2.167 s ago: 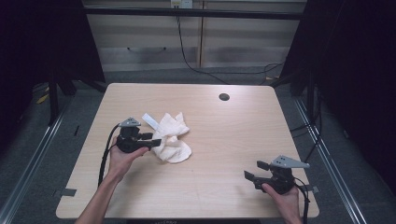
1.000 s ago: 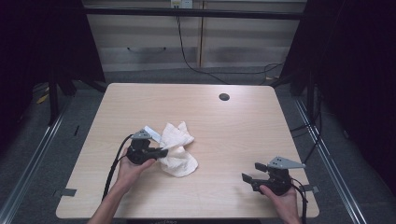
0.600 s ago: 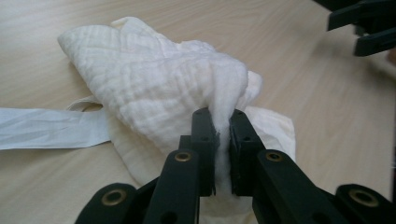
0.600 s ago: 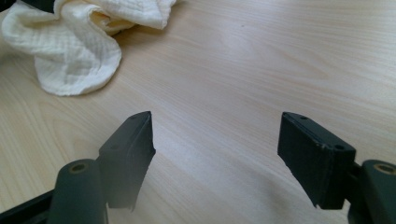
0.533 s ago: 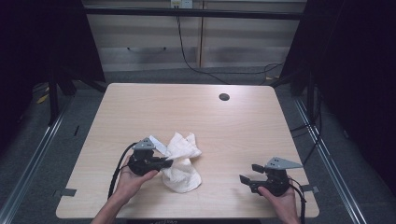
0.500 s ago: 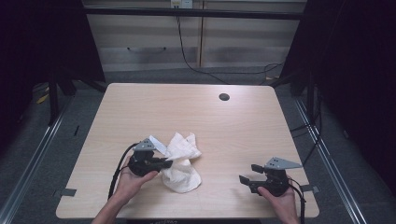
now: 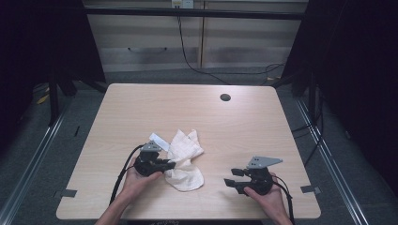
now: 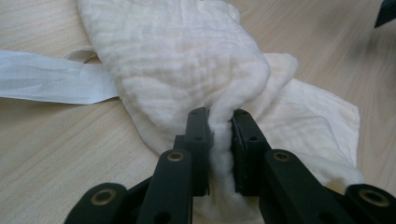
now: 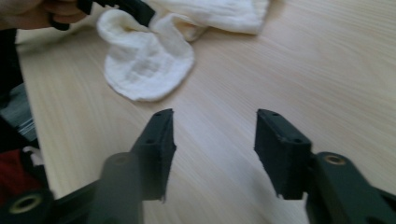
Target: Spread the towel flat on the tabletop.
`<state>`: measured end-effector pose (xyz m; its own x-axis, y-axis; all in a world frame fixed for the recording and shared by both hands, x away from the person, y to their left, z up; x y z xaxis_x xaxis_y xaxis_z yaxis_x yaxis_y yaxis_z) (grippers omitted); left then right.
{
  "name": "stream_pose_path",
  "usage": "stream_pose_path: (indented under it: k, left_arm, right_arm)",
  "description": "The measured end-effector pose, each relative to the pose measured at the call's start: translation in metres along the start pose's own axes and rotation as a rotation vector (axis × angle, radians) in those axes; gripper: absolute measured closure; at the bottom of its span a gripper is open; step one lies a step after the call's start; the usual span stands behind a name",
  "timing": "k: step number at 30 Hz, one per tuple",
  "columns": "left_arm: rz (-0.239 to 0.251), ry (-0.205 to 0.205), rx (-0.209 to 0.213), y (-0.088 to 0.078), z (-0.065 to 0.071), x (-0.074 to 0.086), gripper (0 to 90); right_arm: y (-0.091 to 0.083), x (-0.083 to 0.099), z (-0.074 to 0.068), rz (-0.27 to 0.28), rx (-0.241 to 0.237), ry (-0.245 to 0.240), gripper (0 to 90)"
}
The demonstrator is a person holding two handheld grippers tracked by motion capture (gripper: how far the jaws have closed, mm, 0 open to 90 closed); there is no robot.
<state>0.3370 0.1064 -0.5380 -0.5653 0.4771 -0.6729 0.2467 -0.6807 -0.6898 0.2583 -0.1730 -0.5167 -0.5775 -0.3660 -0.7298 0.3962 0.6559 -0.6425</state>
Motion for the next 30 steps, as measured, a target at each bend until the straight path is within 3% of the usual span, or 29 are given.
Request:
stream_pose_path:
  k: [2,4,5,9,12,19,27,30]
  left_arm:
    - [0.007,0.004,0.004,0.000,0.000,-0.001,73.1]
    - [0.031,-0.018,0.029,-0.002,0.001,-0.003,64.1]
    - [0.039,-0.023,0.028,-0.003,0.001,-0.003,58.9]
    - [0.064,-0.003,0.006,-0.011,0.004,-0.007,51.7]
    - [0.050,0.011,-0.015,-0.011,0.003,-0.006,54.6]
    - [0.017,0.028,-0.040,-0.001,-0.002,-0.001,71.9]
    - [0.009,0.028,-0.040,0.002,-0.003,0.000,72.2]
    - [0.011,0.023,-0.035,0.002,-0.004,0.000,72.2]
  right_arm:
    - [0.006,-0.009,-0.005,-0.004,-0.043,-0.026,55.5]
    - [0.015,-0.016,-0.012,-0.021,-0.071,-0.053,58.0]
    - [0.021,-0.021,-0.015,-0.028,-0.096,-0.072,58.4]
    - [0.040,-0.028,-0.021,-0.059,-0.150,-0.094,59.8]
    - [0.053,-0.030,-0.025,-0.073,-0.179,-0.119,62.8]
    - [0.071,-0.024,-0.031,-0.111,-0.219,-0.156,69.5]
    - [0.077,-0.021,-0.034,-0.113,-0.221,-0.197,67.9]
    - [0.078,-0.022,-0.033,-0.118,-0.192,-0.214,66.4]
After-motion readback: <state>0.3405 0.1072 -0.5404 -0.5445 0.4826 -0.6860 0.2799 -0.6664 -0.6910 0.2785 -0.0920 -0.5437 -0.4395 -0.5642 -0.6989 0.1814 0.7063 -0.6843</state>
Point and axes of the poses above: each handheld gripper's, and its own axes: y roughly forward along the jaws, x roughly out of its underside, z roughly to its right, the point moved 6 cm from there along y, roughly forward along the jaws, and after that the axes turned 4 degrees about -z, right-handed, at the moved point
